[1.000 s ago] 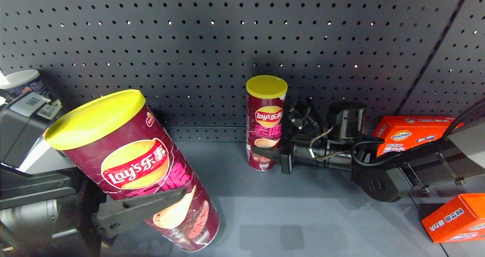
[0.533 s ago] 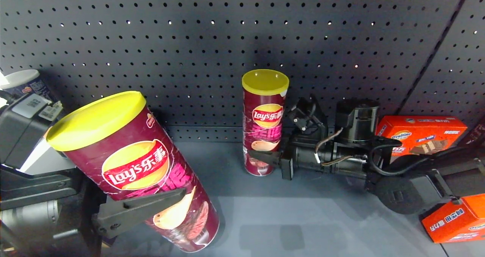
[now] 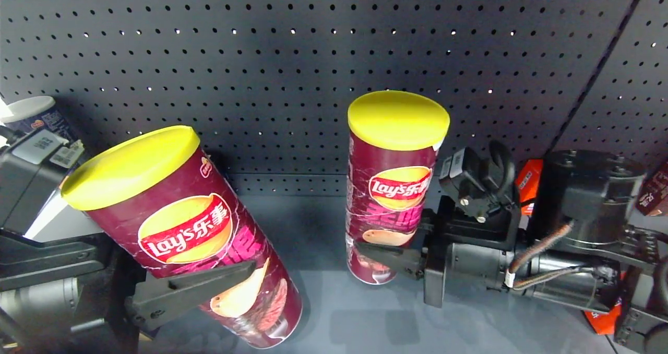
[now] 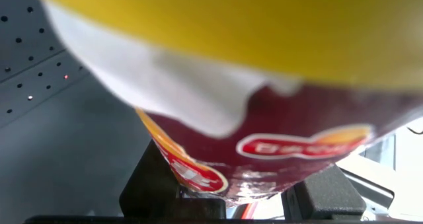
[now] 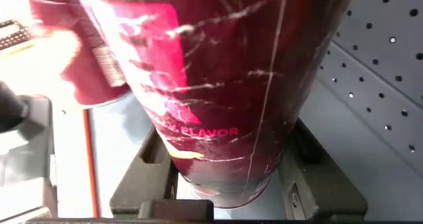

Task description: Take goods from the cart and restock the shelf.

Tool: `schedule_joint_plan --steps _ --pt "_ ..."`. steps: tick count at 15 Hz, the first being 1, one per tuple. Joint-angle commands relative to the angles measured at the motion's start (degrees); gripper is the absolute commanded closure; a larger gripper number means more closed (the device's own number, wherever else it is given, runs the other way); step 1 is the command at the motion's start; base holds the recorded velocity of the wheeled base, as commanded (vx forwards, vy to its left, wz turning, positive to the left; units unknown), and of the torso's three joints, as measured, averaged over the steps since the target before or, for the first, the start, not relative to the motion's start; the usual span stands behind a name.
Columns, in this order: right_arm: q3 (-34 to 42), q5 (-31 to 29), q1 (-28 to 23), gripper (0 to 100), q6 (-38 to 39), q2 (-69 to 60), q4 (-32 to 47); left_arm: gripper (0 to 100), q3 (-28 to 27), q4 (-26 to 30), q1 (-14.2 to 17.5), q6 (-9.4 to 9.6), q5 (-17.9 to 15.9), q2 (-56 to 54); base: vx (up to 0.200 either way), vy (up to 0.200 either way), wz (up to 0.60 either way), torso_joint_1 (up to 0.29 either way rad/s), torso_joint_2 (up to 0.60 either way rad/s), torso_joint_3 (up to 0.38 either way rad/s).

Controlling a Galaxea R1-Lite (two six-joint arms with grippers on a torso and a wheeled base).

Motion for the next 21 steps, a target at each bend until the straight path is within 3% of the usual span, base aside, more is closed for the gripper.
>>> schedule_joint_plan --steps 1,7,11,21 --pt "3.9 -2.4 2.7 100 0.0 -5.1 -0.2 100 0.1 -0.3 -0.3 0.04 0.0 -0.1 0.0 0.0 0.0 0.0 0.0 0.0" --pt "14.4 -4.1 4.0 100 0.8 -11.2 -1.8 100 0.3 -0.3 -1.7 -0.05 0.0 -1.3 0.0 0.0 0.0 0.0 0.0 0.0" --pt "23.3 -4.1 4.1 100 3.2 -9.0 -13.5 100 0.1 -0.2 -2.8 0.04 1.4 -1.2 0.0 0.0 0.0 0.0 0.0 0.0" --pt "23.9 -4.1 4.1 100 4.0 1.0 -23.7 100 0.2 -0.2 -2.7 0.04 2.9 -1.1 0.0 0.0 0.0 0.0 0.0 0.0"
